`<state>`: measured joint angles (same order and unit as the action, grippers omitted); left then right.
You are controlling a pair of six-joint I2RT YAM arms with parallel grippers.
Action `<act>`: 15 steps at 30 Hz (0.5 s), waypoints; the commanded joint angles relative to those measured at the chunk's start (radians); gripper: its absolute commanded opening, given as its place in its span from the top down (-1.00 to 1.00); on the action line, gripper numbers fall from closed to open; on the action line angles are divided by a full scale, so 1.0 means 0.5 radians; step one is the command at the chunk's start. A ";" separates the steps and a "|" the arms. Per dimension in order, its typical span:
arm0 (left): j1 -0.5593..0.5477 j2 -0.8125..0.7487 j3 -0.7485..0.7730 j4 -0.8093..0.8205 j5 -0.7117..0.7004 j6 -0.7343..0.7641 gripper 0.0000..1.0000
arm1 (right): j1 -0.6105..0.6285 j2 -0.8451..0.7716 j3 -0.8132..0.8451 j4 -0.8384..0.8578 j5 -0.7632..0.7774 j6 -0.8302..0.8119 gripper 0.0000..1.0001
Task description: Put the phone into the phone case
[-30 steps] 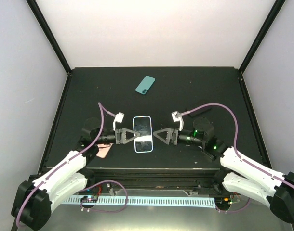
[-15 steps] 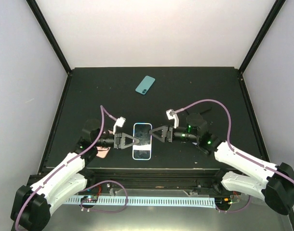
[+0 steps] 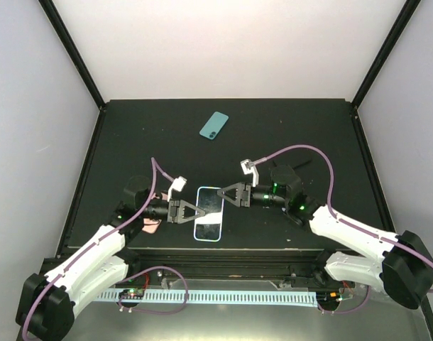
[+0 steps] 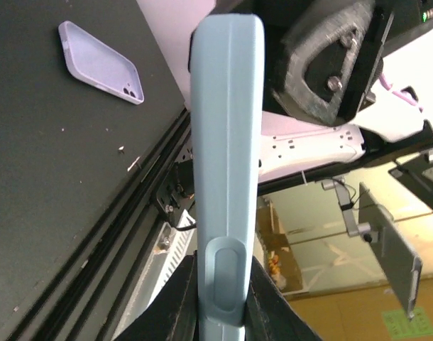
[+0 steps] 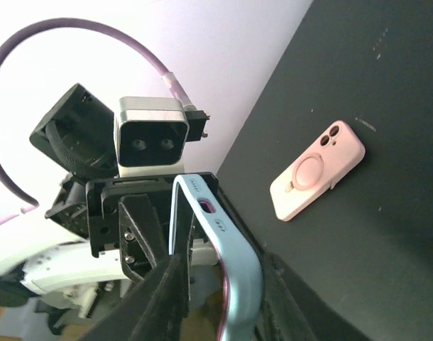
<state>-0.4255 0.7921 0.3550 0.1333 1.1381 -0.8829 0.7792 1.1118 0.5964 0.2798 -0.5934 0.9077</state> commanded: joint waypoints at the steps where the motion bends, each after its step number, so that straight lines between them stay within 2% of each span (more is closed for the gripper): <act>1: 0.005 0.021 0.131 -0.189 -0.003 0.189 0.97 | -0.006 -0.005 0.044 0.147 -0.007 0.040 0.48; 4: 0.004 0.045 0.169 -0.326 -0.047 0.281 0.97 | -0.005 -0.023 0.016 0.177 -0.005 0.062 0.91; 5: 0.004 0.052 0.175 -0.345 -0.054 0.291 0.97 | -0.006 -0.030 0.004 0.187 0.003 0.074 0.97; 10: 0.005 0.057 0.183 -0.368 -0.084 0.291 0.97 | -0.005 -0.022 -0.031 0.166 0.025 0.115 0.98; 12: 0.006 0.050 0.181 -0.345 -0.101 0.264 0.97 | -0.004 -0.017 -0.046 0.169 0.017 0.131 0.86; 15: 0.005 0.032 0.169 -0.255 -0.138 0.176 0.97 | -0.004 -0.004 -0.070 0.170 -0.006 0.161 0.36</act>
<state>-0.4252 0.8139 0.4068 -0.0162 1.1213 -0.7624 0.7723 1.1130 0.5743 0.3069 -0.5819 0.9611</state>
